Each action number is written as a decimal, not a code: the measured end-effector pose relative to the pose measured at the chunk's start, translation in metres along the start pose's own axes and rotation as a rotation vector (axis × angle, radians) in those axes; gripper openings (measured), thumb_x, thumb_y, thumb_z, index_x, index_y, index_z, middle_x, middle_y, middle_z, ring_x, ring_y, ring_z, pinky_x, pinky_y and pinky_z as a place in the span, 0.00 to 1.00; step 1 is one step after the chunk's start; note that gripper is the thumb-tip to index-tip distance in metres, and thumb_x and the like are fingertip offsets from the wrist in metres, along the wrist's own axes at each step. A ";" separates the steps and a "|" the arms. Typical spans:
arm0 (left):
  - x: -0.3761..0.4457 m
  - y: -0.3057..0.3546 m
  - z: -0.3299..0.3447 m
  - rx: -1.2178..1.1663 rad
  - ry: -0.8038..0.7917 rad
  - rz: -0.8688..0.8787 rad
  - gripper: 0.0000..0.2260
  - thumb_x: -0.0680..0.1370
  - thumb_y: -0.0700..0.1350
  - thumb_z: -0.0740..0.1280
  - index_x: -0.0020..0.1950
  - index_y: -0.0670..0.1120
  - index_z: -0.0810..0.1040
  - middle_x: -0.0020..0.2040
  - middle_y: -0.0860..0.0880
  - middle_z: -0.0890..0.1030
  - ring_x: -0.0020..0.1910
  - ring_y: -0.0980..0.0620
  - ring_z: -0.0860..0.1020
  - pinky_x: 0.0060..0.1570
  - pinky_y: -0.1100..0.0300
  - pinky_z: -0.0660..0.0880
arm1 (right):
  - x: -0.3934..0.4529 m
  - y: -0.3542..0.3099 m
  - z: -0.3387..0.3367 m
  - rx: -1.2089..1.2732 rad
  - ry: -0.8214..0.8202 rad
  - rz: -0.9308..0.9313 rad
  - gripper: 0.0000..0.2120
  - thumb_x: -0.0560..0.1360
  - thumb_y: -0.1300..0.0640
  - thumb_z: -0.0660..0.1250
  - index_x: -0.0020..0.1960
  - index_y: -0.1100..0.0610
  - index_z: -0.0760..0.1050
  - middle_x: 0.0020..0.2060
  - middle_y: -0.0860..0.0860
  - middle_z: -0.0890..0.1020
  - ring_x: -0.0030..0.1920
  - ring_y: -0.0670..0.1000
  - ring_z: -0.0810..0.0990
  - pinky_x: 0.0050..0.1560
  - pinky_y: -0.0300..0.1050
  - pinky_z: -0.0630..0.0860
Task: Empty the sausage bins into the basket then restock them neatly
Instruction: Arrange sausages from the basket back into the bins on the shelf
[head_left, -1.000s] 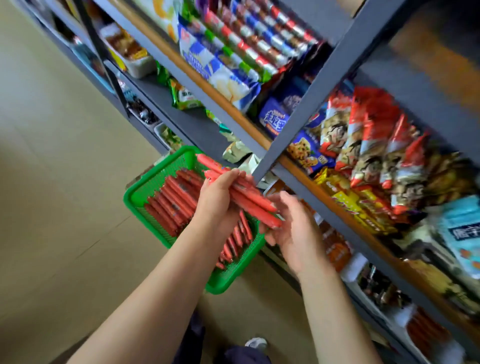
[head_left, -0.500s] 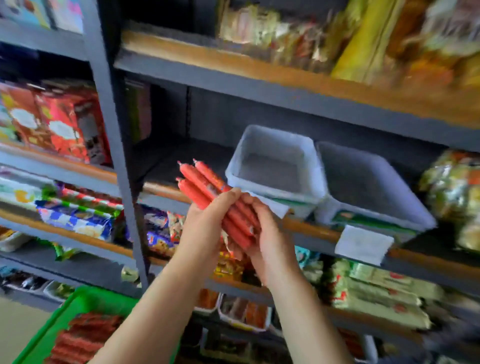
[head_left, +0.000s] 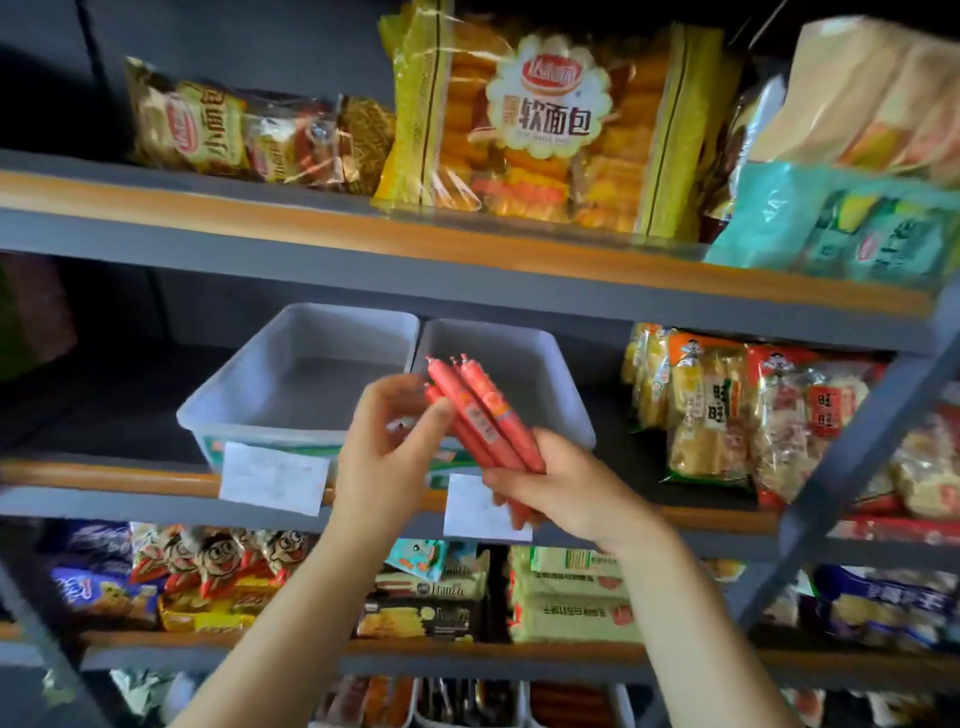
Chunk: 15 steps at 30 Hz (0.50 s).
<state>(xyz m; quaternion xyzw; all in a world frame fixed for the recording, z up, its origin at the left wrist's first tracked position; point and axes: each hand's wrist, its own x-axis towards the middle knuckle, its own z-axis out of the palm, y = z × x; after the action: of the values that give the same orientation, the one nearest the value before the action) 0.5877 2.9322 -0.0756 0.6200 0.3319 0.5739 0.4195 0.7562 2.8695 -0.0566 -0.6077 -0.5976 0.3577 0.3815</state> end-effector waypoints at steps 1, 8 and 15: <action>0.006 -0.013 -0.002 0.250 0.088 0.175 0.11 0.79 0.49 0.69 0.59 0.48 0.76 0.54 0.51 0.81 0.55 0.54 0.77 0.54 0.66 0.69 | 0.004 0.001 -0.014 -0.175 0.075 0.008 0.09 0.75 0.56 0.70 0.54 0.51 0.74 0.38 0.47 0.81 0.33 0.49 0.79 0.36 0.47 0.76; 0.021 -0.078 -0.005 1.224 -0.098 0.343 0.25 0.79 0.63 0.54 0.58 0.48 0.81 0.66 0.45 0.78 0.58 0.39 0.77 0.65 0.41 0.65 | 0.059 -0.007 -0.054 -0.713 0.096 -0.087 0.06 0.74 0.55 0.67 0.48 0.50 0.71 0.39 0.46 0.76 0.41 0.52 0.77 0.36 0.44 0.71; 0.017 -0.067 -0.002 1.231 -0.078 0.284 0.32 0.82 0.65 0.44 0.61 0.48 0.80 0.67 0.47 0.78 0.52 0.42 0.79 0.60 0.45 0.68 | 0.121 0.013 -0.066 -0.885 -0.509 0.195 0.09 0.72 0.55 0.70 0.49 0.58 0.80 0.46 0.55 0.84 0.43 0.53 0.82 0.47 0.50 0.79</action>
<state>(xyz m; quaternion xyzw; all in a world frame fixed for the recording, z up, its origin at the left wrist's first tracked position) 0.5924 2.9764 -0.1286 0.8062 0.5001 0.3051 -0.0825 0.8249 2.9882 -0.0357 -0.6575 -0.7061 0.2414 -0.1046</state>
